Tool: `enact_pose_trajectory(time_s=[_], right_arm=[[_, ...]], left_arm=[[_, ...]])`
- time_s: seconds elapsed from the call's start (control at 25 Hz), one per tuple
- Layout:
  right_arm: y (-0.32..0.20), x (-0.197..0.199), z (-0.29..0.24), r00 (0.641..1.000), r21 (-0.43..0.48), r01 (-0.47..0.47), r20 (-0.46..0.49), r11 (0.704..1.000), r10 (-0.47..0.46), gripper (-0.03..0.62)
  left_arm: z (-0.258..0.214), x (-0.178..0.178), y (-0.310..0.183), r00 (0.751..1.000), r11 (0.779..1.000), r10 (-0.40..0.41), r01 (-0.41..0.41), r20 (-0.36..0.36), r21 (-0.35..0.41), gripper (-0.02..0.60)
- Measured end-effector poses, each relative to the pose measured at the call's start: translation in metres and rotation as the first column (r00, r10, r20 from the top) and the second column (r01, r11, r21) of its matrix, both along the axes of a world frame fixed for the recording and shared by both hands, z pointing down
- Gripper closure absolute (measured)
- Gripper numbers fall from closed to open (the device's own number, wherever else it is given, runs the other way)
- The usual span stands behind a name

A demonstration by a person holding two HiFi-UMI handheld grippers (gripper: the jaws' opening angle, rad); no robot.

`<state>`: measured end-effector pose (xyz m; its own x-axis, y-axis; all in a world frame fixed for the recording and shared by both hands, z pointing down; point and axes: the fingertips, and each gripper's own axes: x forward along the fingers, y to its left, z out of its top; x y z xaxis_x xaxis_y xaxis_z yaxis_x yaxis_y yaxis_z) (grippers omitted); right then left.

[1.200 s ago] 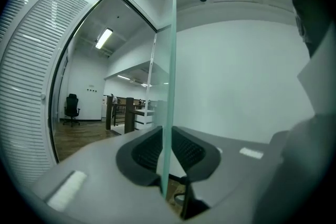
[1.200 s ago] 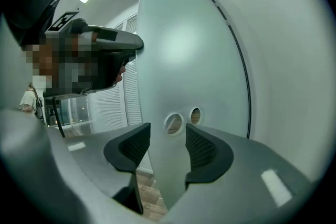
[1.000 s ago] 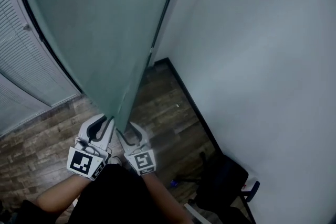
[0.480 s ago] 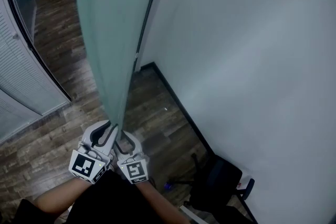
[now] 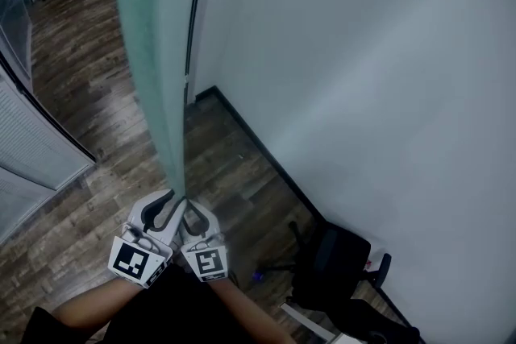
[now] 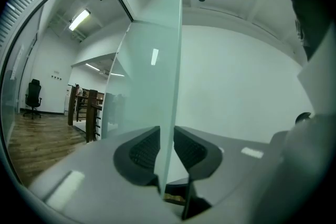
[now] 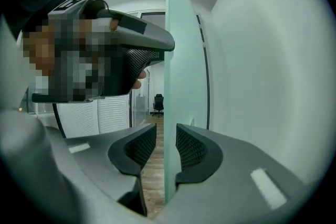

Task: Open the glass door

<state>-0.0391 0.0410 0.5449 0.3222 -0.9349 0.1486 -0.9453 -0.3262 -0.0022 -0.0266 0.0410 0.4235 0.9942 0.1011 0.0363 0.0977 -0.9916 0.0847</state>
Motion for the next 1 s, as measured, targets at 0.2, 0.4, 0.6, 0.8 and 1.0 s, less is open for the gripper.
enact_pose_trajectory(time_s=[0.2, 0.4, 0.6, 0.8, 1.0], right_arm=[[0.019, 0.023, -0.003, 0.998, -0.001, -0.065, -0.014, 0.998, 0.065, 0.505], [0.039, 0.051, -0.007, 0.991, 0.001, -0.134, 0.002, 0.991, 0.134, 0.537], [0.058, 0.073, -0.003, 0.984, -0.001, -0.175, 0.019, 0.985, 0.175, 0.543], [0.076, 0.090, -0.003, 0.977, -0.009, -0.211, 0.012, 0.977, 0.211, 0.545], [0.098, 0.112, -0.004, 0.972, -0.001, -0.233, 0.009, 0.972, 0.233, 0.546]], left_arm=[[0.002, 0.017, 0.024, 0.997, 0.998, 0.068, -0.068, 0.020, -0.005, 0.497], [-0.002, 0.040, 0.045, 0.992, 0.993, 0.122, -0.122, 0.014, -0.007, 0.497], [0.001, 0.061, 0.063, 0.985, 0.985, 0.172, -0.172, 0.022, -0.020, 0.499], [0.000, 0.074, 0.083, 0.975, 0.975, 0.222, -0.222, 0.013, -0.030, 0.516], [0.004, 0.088, 0.107, 0.967, 0.966, 0.256, -0.255, 0.008, -0.031, 0.566]])
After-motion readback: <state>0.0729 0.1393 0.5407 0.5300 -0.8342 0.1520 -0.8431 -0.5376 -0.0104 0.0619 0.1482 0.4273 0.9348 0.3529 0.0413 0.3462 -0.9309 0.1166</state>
